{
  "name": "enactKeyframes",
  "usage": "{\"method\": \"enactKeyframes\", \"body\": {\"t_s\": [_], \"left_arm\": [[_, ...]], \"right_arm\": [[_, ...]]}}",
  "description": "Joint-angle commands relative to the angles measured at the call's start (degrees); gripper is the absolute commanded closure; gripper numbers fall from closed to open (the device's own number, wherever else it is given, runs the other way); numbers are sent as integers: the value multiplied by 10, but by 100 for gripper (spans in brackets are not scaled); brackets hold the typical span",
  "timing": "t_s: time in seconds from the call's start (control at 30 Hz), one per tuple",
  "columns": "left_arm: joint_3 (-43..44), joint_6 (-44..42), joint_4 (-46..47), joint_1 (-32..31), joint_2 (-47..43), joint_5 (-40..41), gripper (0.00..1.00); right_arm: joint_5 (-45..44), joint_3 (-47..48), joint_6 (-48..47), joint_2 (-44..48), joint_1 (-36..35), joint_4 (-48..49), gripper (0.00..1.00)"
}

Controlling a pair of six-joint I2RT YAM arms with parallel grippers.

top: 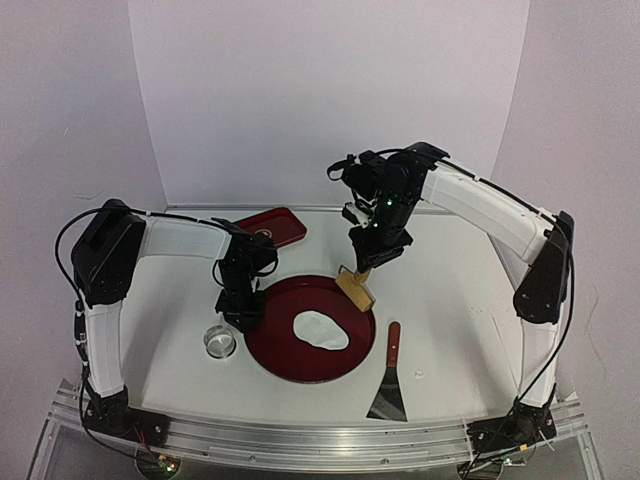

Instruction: Roll out the dumpling wrappers from the dough

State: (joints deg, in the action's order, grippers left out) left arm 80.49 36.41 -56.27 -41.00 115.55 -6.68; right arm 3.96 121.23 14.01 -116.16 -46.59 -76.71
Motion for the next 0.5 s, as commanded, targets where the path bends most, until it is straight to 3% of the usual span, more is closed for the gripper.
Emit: {"method": "enactKeyframes", "body": {"t_s": [0.0, 0.27, 0.47], "left_arm": [[3, -5, 10, -3, 1, 11, 81], [49, -103, -7, -2, 38, 55, 90], [87, -137, -21, 27, 58, 91, 92]], "right_arm": [[-15, 18, -10, 5, -2, -8, 100], [91, 15, -41, -7, -2, -17, 100], [115, -13, -32, -6, -4, -14, 100]]}}
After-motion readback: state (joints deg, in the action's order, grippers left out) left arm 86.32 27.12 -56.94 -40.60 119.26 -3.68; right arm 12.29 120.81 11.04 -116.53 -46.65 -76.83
